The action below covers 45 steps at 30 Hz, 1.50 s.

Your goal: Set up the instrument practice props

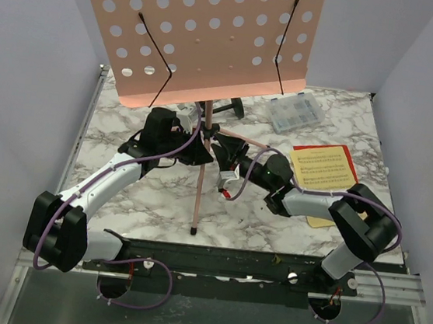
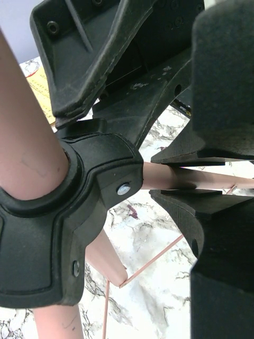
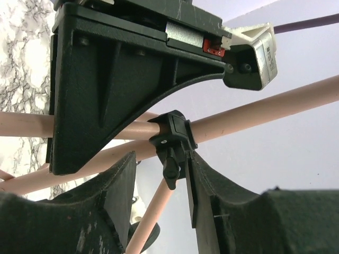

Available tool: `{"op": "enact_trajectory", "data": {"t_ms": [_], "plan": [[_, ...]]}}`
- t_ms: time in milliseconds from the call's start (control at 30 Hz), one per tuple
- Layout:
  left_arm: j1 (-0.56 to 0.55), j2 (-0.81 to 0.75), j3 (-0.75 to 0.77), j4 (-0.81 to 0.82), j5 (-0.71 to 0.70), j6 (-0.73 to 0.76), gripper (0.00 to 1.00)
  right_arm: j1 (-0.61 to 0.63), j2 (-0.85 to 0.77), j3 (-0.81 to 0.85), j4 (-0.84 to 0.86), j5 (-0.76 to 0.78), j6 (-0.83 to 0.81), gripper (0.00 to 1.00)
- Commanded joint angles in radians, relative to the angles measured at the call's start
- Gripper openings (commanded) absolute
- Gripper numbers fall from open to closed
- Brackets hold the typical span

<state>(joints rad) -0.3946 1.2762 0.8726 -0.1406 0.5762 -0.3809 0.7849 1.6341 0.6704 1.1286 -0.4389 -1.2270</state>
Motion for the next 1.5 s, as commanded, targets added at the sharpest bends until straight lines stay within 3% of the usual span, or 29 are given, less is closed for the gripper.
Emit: {"op": "enact_trajectory", "data": {"t_ms": [0, 200, 300, 333, 533, 633, 767, 933, 1100, 1233, 1467], "plan": [[0.01, 0.027, -0.032, -0.071, -0.049, -0.007, 0.0, -0.007, 0.034, 0.033, 0.021, -0.003, 0.014, 0.44], [0.01, 0.018, -0.033, -0.068, -0.05, -0.009, 0.0, -0.013, 0.067, 0.05, 0.06, 0.029, 0.107, 0.34], [0.01, 0.014, -0.035, -0.069, -0.05, -0.009, 0.0, -0.014, 0.087, 0.054, 0.138, 0.108, 0.254, 0.06], [0.01, 0.013, -0.036, -0.068, -0.054, -0.009, 0.0, -0.014, 0.087, 0.047, 0.185, 0.142, 0.367, 0.01], [0.01, 0.015, -0.037, -0.067, -0.05, -0.009, 0.0, -0.012, 0.03, -0.041, 0.354, 0.395, 1.051, 0.01], [0.01, 0.022, -0.035, -0.067, -0.053, -0.009, 0.0, -0.013, -0.04, -0.073, 0.278, 0.519, 1.468, 0.0], [0.01, 0.032, -0.034, -0.067, -0.045, -0.01, 0.0, -0.014, -0.121, -0.07, -0.005, 0.641, 2.049, 0.0], [0.01, 0.05, -0.028, -0.067, -0.038, -0.013, 0.0, -0.016, -0.127, -0.027, -0.239, 0.582, 2.716, 0.0], [0.01, 0.056, -0.032, -0.067, -0.045, -0.013, 0.0, -0.016, -0.029, -0.017, -0.158, 0.447, 3.358, 0.01], [0.01, 0.061, -0.027, -0.067, -0.038, -0.015, 0.0, -0.015, 0.077, 0.053, 0.083, 0.402, 3.393, 0.05], [0.01, 0.053, -0.029, -0.067, -0.049, -0.012, 0.0, -0.016, 0.098, 0.075, 0.1, 0.403, 3.272, 0.49]]}}
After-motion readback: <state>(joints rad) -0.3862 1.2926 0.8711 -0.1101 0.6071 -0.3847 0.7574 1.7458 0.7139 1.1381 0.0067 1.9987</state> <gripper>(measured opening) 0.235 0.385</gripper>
